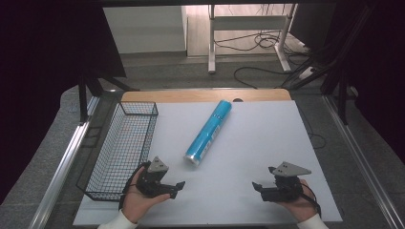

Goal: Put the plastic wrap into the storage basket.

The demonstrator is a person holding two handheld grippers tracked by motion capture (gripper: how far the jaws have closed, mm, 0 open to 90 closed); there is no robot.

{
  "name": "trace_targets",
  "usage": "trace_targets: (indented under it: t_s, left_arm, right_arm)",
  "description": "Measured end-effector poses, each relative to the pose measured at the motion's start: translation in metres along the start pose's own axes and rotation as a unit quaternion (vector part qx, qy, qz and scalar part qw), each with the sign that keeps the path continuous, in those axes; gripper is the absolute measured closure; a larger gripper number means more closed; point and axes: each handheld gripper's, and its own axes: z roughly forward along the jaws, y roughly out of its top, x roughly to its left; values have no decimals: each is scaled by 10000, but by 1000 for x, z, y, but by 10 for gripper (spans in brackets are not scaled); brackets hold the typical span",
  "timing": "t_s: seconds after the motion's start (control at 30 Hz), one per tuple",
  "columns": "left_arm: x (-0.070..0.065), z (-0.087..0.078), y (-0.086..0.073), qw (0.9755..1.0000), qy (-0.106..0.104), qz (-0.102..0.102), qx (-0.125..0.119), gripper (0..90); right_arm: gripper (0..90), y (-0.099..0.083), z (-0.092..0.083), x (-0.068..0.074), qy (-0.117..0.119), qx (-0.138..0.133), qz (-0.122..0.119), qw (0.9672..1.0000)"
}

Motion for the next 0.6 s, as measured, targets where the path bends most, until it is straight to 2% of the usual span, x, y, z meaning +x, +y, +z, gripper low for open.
trace_targets:
  t_s: [0.4,0.6]
  left_arm:
    - [-3,-7,5,9999,34,49,-101,180]
    - [-8,-10,10,9998,70,88,-146,179]
  right_arm:
    - [174,1,1,-1,-55,37,34,10000]
    - [174,0,0,0,-44,74,-23,10000]
